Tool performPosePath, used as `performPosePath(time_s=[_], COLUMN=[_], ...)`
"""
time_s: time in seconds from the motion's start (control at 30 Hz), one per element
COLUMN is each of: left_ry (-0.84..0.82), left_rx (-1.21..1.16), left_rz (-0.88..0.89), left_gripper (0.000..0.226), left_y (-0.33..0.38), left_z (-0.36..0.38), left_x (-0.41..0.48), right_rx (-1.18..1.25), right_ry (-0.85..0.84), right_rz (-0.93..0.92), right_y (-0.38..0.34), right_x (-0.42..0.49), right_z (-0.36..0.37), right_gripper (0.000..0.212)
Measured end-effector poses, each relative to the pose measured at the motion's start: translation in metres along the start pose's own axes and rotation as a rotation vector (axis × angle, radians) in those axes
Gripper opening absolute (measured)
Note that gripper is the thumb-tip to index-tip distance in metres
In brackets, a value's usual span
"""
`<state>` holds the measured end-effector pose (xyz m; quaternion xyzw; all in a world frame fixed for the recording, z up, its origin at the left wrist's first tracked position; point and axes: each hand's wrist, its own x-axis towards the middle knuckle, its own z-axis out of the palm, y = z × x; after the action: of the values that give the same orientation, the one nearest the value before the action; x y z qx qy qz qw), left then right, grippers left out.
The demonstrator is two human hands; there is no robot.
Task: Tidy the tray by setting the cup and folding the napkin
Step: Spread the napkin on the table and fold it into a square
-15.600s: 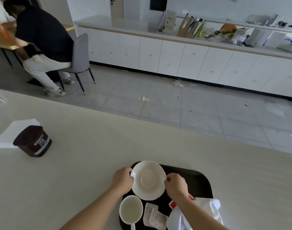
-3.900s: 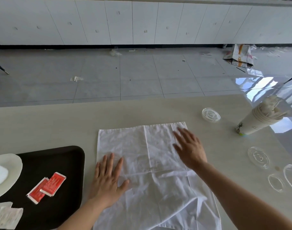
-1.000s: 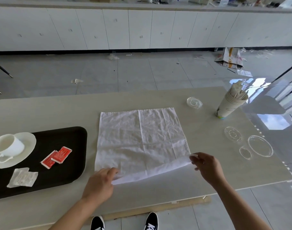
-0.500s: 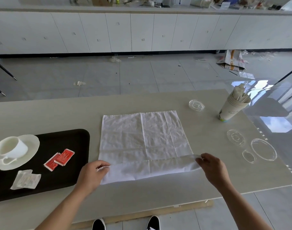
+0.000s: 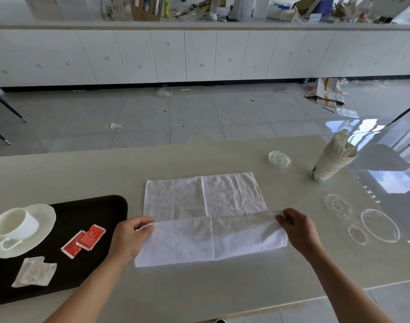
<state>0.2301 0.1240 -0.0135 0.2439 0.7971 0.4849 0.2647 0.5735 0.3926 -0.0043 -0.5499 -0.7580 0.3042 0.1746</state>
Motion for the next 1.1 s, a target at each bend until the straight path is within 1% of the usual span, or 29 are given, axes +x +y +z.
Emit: performPosePath(time_s=[0.33,0.47,0.53,0.63,0.7,0.9,0.97,1.1], left_ry=[0.101,0.136,0.156,0.213,0.239,0.225,0.222,0.232], left_rx=[0.093,0.151,0.177,0.204,0.225,0.326,0.373,0.454], left_rz=[0.011,0.002,-0.012,-0.027,-0.044,-0.092,-0.099,-0.105], left_gripper=[0.010,0.011,0.010,0.001,0.005,0.007,0.008,0.010], left_y=[0.022,0.025,0.025,0.024,0.022,0.007,0.002,-0.008], left_z=[0.003,0.007,0.009,0.012,0.015,0.024,0.027,0.032], left_x=[0.076,0.103,0.117,0.139,0.153,0.183,0.189,0.191], right_rx=[0.041,0.037,0.042,0.051,0.025,-0.065,-0.106,-0.157], right_ry=[-0.007,-0.031,-0.040,-0.030,-0.037,-0.087,-0.083,-0.057], right_rz=[0.013,0.018,0.044,0.093,0.113,0.157,0.148,0.140], right_y=[-0.032,-0.044,-0.051,-0.058,-0.060,-0.051,-0.049,-0.043], right_x=[0.067,0.098,0.115,0.140,0.155,0.180,0.185,0.188], right_z=[0.015,0.026,0.034,0.046,0.054,0.080,0.085,0.093], right_gripper=[0.031,0.033,0.033,0.036,0.036,0.024,0.018,0.016])
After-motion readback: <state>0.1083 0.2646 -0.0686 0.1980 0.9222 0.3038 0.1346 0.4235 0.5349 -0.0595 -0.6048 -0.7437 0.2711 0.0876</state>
